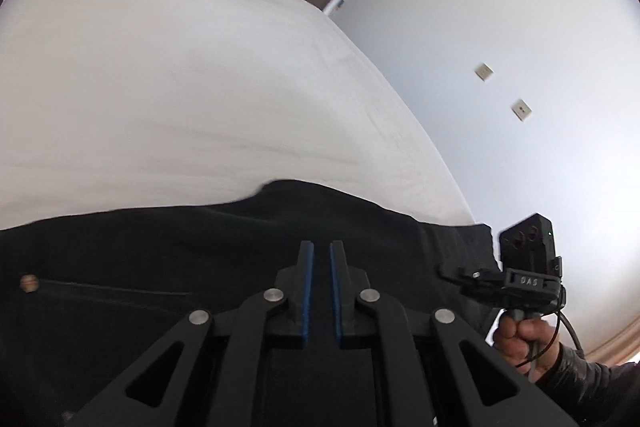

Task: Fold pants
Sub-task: 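Grasp the folded jeans edge with the right gripper while the left gripper holds the waistband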

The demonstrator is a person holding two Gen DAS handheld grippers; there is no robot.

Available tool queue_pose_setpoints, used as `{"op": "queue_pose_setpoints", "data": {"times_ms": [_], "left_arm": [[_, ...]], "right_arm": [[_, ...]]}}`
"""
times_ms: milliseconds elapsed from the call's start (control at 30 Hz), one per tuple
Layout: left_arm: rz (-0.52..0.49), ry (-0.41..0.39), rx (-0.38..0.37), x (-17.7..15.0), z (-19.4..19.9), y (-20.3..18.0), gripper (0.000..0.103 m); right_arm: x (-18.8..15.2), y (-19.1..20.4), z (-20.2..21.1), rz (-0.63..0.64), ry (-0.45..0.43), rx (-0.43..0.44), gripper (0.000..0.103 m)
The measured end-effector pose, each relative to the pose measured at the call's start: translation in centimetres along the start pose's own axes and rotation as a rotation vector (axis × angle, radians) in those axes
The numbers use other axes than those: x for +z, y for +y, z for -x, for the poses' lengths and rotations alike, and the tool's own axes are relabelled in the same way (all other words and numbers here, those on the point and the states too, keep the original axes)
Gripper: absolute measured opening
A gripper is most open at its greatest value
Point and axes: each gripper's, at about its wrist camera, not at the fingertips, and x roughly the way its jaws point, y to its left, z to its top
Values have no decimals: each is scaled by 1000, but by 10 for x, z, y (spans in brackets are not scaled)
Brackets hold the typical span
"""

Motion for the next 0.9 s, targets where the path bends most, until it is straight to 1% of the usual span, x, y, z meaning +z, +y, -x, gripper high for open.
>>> {"op": "queue_pose_setpoints", "data": {"times_ms": [33, 67, 100, 133, 167, 200, 233, 300, 333, 367, 433, 467, 500, 533, 567, 600, 633, 667, 700, 733, 800, 867, 900], "left_arm": [[-3, 30, -6, 2, -18, -4, 7], [7, 64, -10, 5, -35, -3, 7], [33, 93, -9, 6, -50, 2, 7], [53, 106, 12, 7, -62, 9, 5], [65, 108, 42, 13, -72, 18, 2], [86, 103, 39, 14, -73, 26, 2], [121, 92, 15, 16, -74, 36, 5], [183, 54, -14, 18, -68, 54, 5], [193, 29, 9, 20, -63, 59, 4], [200, 6, 65, 21, -57, 64, 4], [265, -44, 69, 21, -43, 82, 4], [283, -65, 97, 22, -33, 88, 4], [285, -96, 150, 20, -21, 91, 4], [293, -114, 180, 25, -21, 91, 3], [302, -134, 211, 22, -11, 91, 1], [299, -156, 246, 19, 0, 87, 1], [285, -173, 255, 16, 6, 77, 1], [264, -182, 239, 13, 9, 64, 1], [246, -186, 212, 7, 10, 47, 2], [232, -182, 183, 2, 5, 29, 7], [177, -142, 117, -14, -20, -14, 16], [135, -82, 83, -33, -51, -47, 16], [122, -38, 77, -44, -71, -59, 16]], "right_arm": [[1, 5, -17, 14, 43, 3, 1], [-12, 16, -17, 27, 75, -16, 1], [-11, 15, -28, 26, 109, -30, 1], [-12, 11, -36, 16, 132, -47, 1], [-15, 5, -38, 5, 133, -77, 0], [-14, -1, -36, -15, 122, -80, 0], [-11, -12, -27, -42, 94, -63, 0], [-4, -29, -6, -67, 22, -88, 0], [3, -39, 4, -88, -19, -103, 0], [2, -55, 23, -126, -67, -118, 0], [8, -73, 67, -188, -151, -151, 0], [11, -84, 88, -213, -205, -184, 0], [13, -91, 106, -229, -250, -220, 0], [14, -96, 125, -251, -295, -267, 0], [11, -97, 146, -276, -333, -299, 0], [9, -96, 161, -290, -360, -314, 0], [6, -91, 173, -280, -384, -314, 2], [3, -84, 178, -254, -390, -300, 2], [-1, -73, 175, -216, -371, -270, 2], [-5, -63, 166, -177, -334, -228, 2], [-15, -42, 131, -106, -223, -136, 2], [-28, -33, 92, -82, -127, -67, 2], [-34, -40, 81, -85, -96, -56, 2]]}}
